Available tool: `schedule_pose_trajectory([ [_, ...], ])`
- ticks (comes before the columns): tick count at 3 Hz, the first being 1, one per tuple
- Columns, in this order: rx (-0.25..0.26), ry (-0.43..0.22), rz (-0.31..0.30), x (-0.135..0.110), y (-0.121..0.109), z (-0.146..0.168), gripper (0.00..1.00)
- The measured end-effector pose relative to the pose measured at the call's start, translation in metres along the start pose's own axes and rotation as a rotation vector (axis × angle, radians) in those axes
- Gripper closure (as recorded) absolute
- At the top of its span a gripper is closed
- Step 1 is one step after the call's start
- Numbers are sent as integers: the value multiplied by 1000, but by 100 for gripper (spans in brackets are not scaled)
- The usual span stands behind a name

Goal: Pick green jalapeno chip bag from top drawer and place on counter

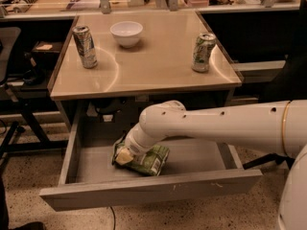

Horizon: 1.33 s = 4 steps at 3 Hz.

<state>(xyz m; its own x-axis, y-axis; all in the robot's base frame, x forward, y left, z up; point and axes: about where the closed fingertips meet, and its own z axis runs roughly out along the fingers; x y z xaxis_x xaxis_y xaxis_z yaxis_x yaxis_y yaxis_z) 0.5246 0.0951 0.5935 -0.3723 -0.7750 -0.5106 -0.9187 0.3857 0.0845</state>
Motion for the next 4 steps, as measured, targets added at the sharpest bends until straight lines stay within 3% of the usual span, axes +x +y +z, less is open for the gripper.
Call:
schedule_pose_trajectory([
  [1,0,0,0,0,0,0,89],
  [2,0,0,0,-2,0,-3,100],
  [4,-14,-11,31,-32,-7,-82,100],
])
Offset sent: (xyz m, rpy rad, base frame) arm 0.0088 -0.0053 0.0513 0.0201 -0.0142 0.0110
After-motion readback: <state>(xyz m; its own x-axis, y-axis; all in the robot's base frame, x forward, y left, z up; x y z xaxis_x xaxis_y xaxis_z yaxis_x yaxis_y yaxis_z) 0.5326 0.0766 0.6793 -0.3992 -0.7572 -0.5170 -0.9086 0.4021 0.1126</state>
